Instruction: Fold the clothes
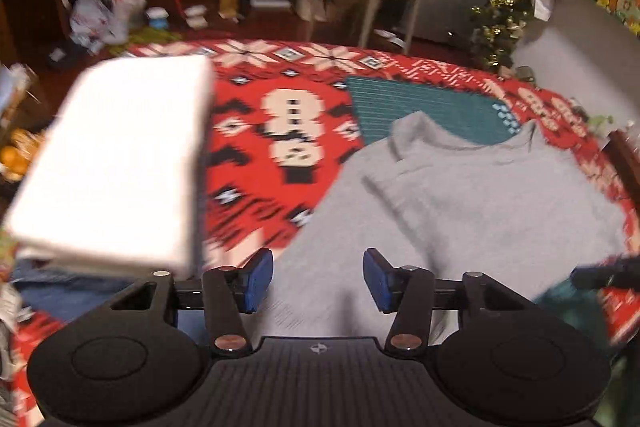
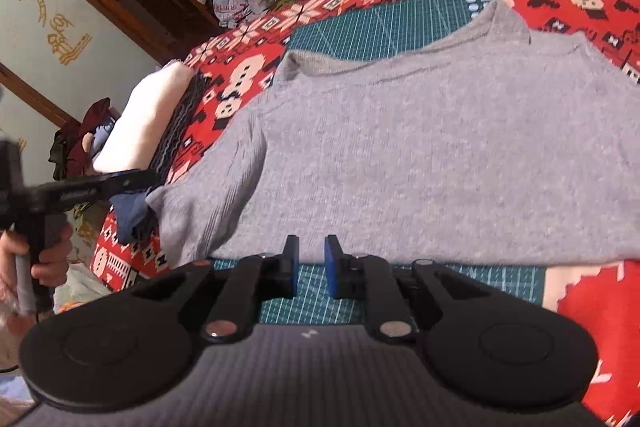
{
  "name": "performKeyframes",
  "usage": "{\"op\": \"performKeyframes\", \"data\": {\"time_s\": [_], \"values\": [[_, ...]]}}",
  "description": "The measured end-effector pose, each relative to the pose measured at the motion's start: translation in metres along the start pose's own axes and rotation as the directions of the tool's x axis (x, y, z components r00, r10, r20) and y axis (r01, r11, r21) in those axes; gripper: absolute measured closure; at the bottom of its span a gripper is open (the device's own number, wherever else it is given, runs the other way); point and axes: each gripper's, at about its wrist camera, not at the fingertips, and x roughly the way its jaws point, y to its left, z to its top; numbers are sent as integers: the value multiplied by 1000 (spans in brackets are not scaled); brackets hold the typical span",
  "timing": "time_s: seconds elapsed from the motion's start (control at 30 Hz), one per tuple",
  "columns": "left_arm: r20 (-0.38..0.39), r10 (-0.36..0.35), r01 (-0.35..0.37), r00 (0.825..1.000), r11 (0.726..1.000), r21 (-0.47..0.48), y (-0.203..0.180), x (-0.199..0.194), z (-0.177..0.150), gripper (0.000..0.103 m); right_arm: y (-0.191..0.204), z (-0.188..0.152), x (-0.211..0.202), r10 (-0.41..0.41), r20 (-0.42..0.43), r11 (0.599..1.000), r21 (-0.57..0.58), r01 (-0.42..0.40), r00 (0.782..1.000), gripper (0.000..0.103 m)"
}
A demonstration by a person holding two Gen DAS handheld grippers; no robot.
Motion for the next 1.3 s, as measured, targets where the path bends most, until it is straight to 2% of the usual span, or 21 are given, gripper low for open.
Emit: {"op": "performKeyframes", "data": {"time_s": [0.07, 0.2, 0.27, 0.47, 0.53, 0.6, 0.67, 0.73, 0.8, 0.9, 0.97, 1.03, 1.13, 1.23, 1.3], "values": [[-34, -65, 63, 997, 996, -56, -2, 16, 15, 58, -4, 6, 1, -1, 7, 1000, 14, 1, 1000, 87], [-70, -99, 89, 993, 987, -136, -9, 47, 38, 69, -13, 18, 4, -4, 21, 999, 34, 3, 1000, 87], [-86, -104, 91, 991, 986, -136, -13, 58, 47, 73, -15, 26, 8, -9, 25, 999, 32, 9, 1000, 87], [-122, -97, 84, 988, 991, -104, -25, 84, 57, 74, -16, 41, 21, 2, 28, 1000, 18, -3, 1000, 87], [-139, -86, 72, 987, 992, -99, -25, 91, 57, 79, -15, 43, 26, 12, 25, 1000, 14, -13, 1000, 87], [-145, -74, 61, 987, 994, -96, -25, 95, 58, 95, -12, 45, 30, 24, 20, 1000, 7, -24, 1000, 87], [-119, -72, 61, 990, 994, -95, -23, 93, 57, 99, -10, 47, 34, 37, 16, 999, -1, -37, 999, 87], [-73, -52, 48, 996, 998, -50, -26, 87, 56, 100, -6, 47, 39, 55, 7, 998, -10, -55, 998, 87], [-25, -21, 22, 999, 999, 34, -31, 81, 57, 100, 2, 47, 47, 70, -6, 997, -34, -71, 997, 87], [-1, -6, 6, 1000, 993, 115, -33, 80, 60, 100, 18, 45, 63, 94, -44, 991, -94, -97, 995, 87], [-6, -9, 10, 1000, 992, 127, -32, 83, 60, 100, 31, 42, 75, 108, -68, 983, -143, -116, 992, 87], [-16, -6, 8, 1000, 991, 135, -31, 89, 59, 99, 47, 39, 87, 115, -89, 970, -203, -131, 989, 94], [-28, -8, 12, 1000, 992, 127, -26, 94, 55, 99, 71, 33, 101, 133, -118, 941, -298, -163, 984, 95], [-30, -18, 21, 999, 994, 106, -21, 96, 55, 93, 89, 26, 111, 146, -147, 917, -352, -190, 978, 95], [-30, -22, 25, 999, 996, 91, -17, 95, 56, 86, 97, 21, 118, 150, -167, 905, -374, -203, 974, 95]]}}
